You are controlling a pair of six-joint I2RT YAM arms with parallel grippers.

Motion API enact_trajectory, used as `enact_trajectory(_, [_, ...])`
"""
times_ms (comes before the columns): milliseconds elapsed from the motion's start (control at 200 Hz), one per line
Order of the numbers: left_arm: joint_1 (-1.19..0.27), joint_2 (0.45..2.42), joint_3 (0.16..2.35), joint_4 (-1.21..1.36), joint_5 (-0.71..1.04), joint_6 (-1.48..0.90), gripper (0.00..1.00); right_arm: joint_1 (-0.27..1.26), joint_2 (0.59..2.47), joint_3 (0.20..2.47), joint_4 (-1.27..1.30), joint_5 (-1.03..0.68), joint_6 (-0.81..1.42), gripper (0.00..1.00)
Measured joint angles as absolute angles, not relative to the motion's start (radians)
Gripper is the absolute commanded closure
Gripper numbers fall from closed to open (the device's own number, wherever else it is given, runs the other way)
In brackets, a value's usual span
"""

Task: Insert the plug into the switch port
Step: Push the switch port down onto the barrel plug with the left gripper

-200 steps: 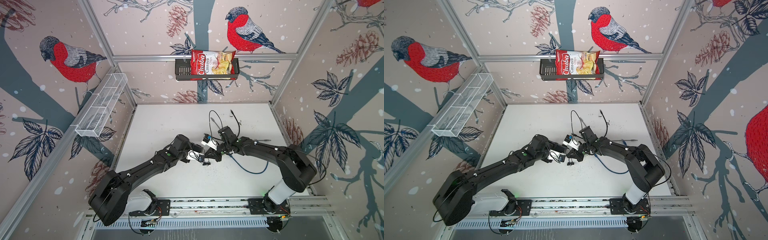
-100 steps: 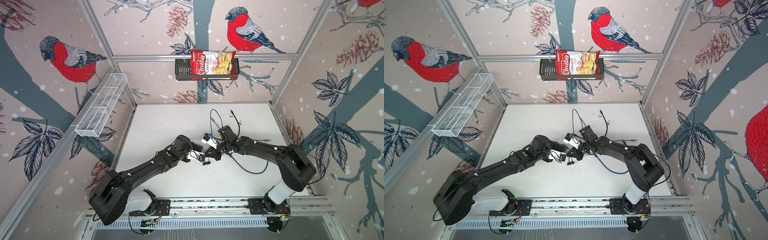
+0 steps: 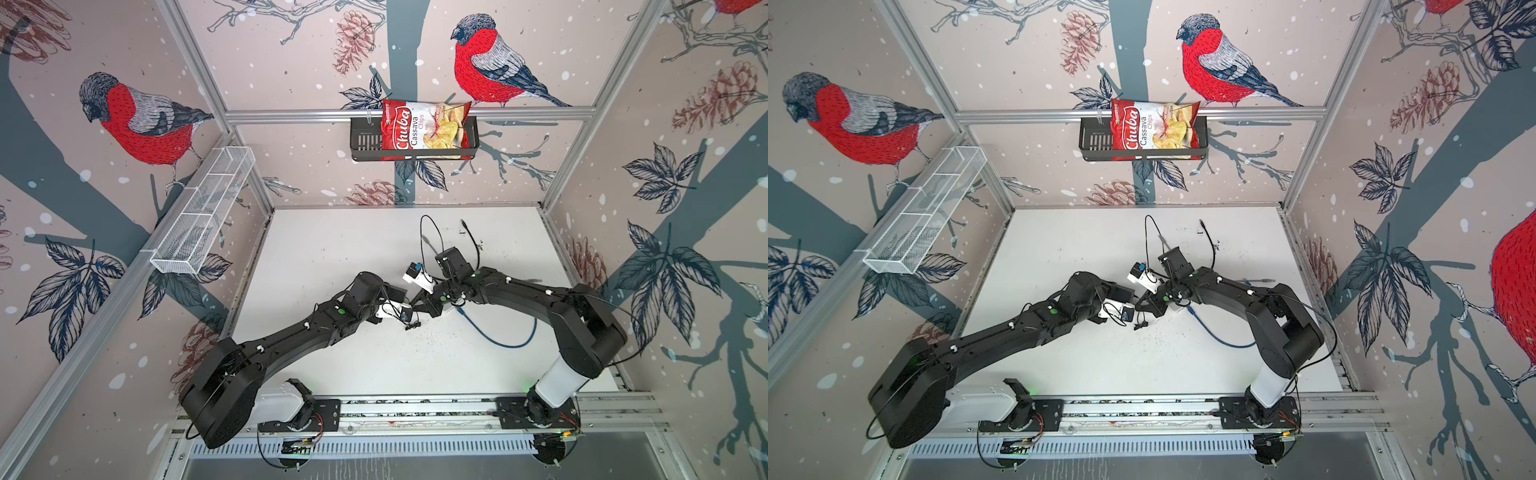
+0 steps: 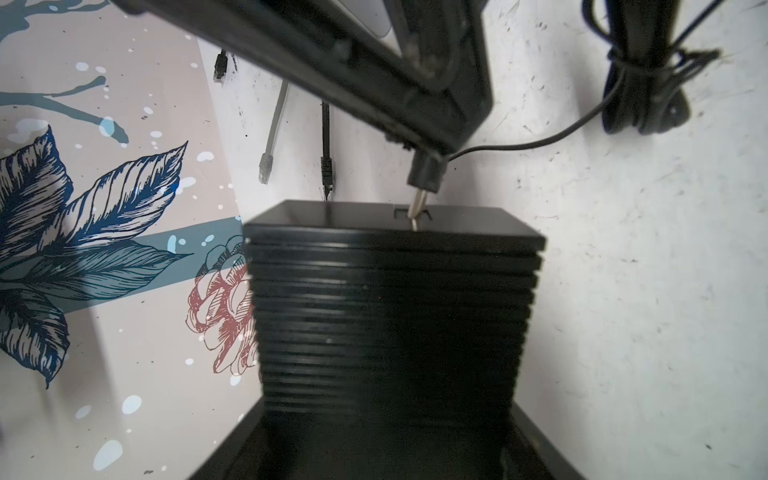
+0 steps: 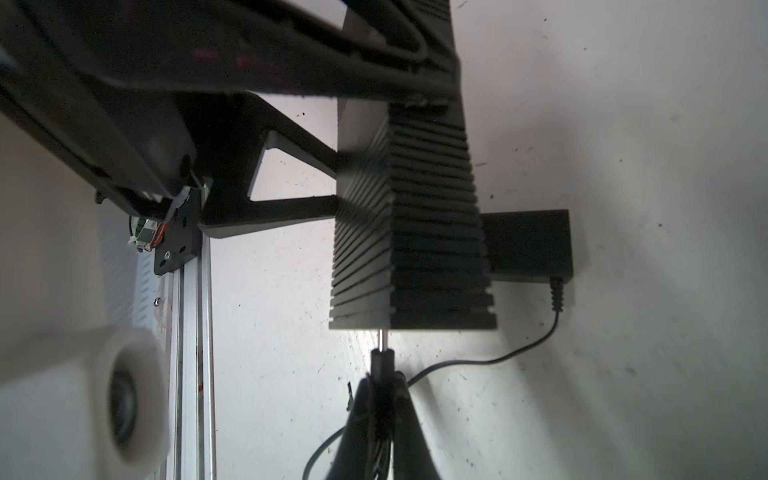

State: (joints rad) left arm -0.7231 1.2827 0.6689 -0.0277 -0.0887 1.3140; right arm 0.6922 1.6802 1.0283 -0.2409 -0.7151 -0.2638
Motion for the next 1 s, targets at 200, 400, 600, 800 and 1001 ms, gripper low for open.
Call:
enact_trajectory(200, [-0.731,1.268,0.66,-0.02,-0.079,1.317,0.56,0.686,1.69,1.089,-0.342,-0.73,-0.354,1.0])
enact_trajectory(400, [-0.735,1.258,0.655,-0.012,-0.077,1.316,0.57,0.678,1.708,1.118,-0.387,-0.751,-0.406,1.0])
enact_trajectory(600, [-0.751,1.267,0.653,-0.013,-0.085,1.316,0.57,0.679,1.724,1.118,-0.391,-0.762,-0.394,1.0])
enact_trajectory(800, [-0.778,1.312,0.675,-0.014,-0.109,1.316,0.58,0.68,1.743,1.14,-0.431,-0.749,-0.389,1.0])
enact_trajectory(1001, [-0.789,1.326,0.674,-0.002,-0.134,1.308,0.58,0.68,1.747,1.14,-0.429,-0.739,-0.352,1.0])
